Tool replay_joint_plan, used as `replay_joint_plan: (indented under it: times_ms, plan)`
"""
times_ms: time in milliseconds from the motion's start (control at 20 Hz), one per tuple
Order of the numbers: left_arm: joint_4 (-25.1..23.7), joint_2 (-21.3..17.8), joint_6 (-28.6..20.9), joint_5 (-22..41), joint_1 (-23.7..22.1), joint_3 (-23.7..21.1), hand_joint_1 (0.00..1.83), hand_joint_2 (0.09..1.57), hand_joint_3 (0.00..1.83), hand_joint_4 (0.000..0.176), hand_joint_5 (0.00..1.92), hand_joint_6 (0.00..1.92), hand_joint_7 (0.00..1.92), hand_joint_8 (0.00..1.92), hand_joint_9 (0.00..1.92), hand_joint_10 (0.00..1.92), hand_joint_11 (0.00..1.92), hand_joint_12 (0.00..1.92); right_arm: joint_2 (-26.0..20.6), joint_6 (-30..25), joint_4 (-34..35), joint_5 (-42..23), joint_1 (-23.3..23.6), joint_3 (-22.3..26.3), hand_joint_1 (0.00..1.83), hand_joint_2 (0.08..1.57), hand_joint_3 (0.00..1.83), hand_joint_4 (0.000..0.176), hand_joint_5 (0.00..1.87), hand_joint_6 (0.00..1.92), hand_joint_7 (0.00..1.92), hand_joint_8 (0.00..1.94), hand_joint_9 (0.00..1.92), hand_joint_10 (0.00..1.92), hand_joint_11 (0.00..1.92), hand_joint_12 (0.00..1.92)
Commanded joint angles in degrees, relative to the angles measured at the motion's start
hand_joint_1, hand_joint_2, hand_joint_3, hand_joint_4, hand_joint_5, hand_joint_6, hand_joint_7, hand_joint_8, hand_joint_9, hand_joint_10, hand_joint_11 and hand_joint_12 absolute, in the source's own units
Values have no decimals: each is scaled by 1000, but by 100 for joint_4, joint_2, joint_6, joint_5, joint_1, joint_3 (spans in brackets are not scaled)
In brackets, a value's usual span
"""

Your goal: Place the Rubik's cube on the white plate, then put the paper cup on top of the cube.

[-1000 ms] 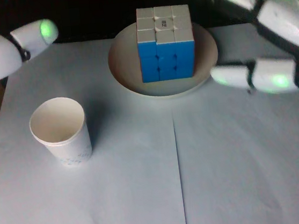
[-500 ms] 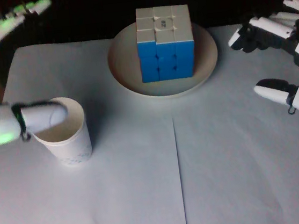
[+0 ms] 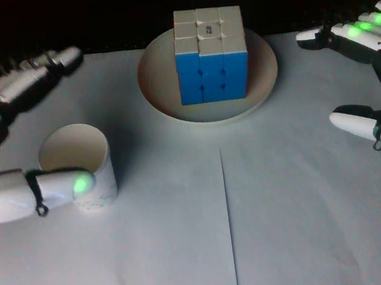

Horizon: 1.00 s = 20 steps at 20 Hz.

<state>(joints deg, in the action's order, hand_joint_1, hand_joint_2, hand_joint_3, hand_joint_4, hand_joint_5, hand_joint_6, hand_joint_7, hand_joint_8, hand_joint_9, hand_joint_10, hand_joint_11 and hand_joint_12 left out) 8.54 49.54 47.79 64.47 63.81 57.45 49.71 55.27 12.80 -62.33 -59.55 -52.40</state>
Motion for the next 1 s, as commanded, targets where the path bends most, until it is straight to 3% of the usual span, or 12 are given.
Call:
replay_joint_plan:
  times_ms: [0,300,350,450,500,550,600,650,700,750,900,950]
  plan:
    - [62,70,-45,457,-50,66,631,937,0,165,0,0,0,0,0,0,0,0,-5,-16,-22,-735,53,-2,704,1253,0,0,176,143,253,4,175,432,0,1220]
    - [166,456,-145,-169,-68,414,749,983,11,176,0,0,0,0,0,0,0,0,-2,-16,-15,-742,54,-4,679,1256,0,0,204,78,289,3,118,603,0,1165]
    - [174,518,-167,-244,-76,467,893,1035,0,111,66,17,78,5,38,2,1,247,-2,-16,-11,-742,54,-4,684,1257,1,0,214,81,275,2,98,600,0,1184]
    - [178,564,-210,-287,-92,514,915,1105,4,58,250,28,231,15,236,63,0,1143,-2,-16,-6,-742,54,-4,677,1262,2,0,209,74,277,4,105,609,0,1211]
    - [177,577,-227,-294,-98,526,910,1139,10,54,385,71,398,70,427,174,0,1547,-2,-16,-5,-742,54,-4,684,1265,2,0,208,69,287,7,115,612,0,1177]
    - [177,582,-229,-293,-100,530,896,1175,0,68,422,101,453,78,262,744,4,1648,-2,-16,-4,-742,54,-5,668,1267,3,0,203,65,310,16,127,619,0,1175]
    - [177,589,-239,-275,-114,536,876,1184,1,83,437,135,474,117,204,1012,37,1684,-2,-16,1,-742,54,-5,663,1266,2,0,203,64,330,24,128,620,0,1173]
    - [174,591,-240,-274,-124,537,889,1180,0,91,324,499,218,893,116,1418,64,1843,-2,-16,5,-742,54,-5,664,1269,3,0,207,64,320,20,128,621,0,1175]
    - [173,594,-241,-261,-132,539,888,1192,1,103,244,770,163,1060,118,1412,79,1793,-2,-16,8,-742,54,-6,677,1271,2,0,209,60,300,9,128,615,0,1211]
    - [171,593,-245,-250,-138,540,866,1206,5,50,246,841,219,1096,181,1441,140,1804,-2,-16,9,-742,54,-6,666,1268,1,0,203,51,321,15,135,612,0,1183]
    - [142,577,-337,-122,-141,532,844,1209,1,55,258,883,280,1113,244,1473,171,1851,-2,-16,15,-741,53,-8,685,1261,0,0,200,45,279,1,115,601,0,1191]
    - [128,570,-357,-95,-144,527,849,1216,1,47,172,1201,244,1366,274,1655,267,1911,0,-16,16,-741,53,-9,689,1259,0,0,198,43,280,4,109,601,0,1192]
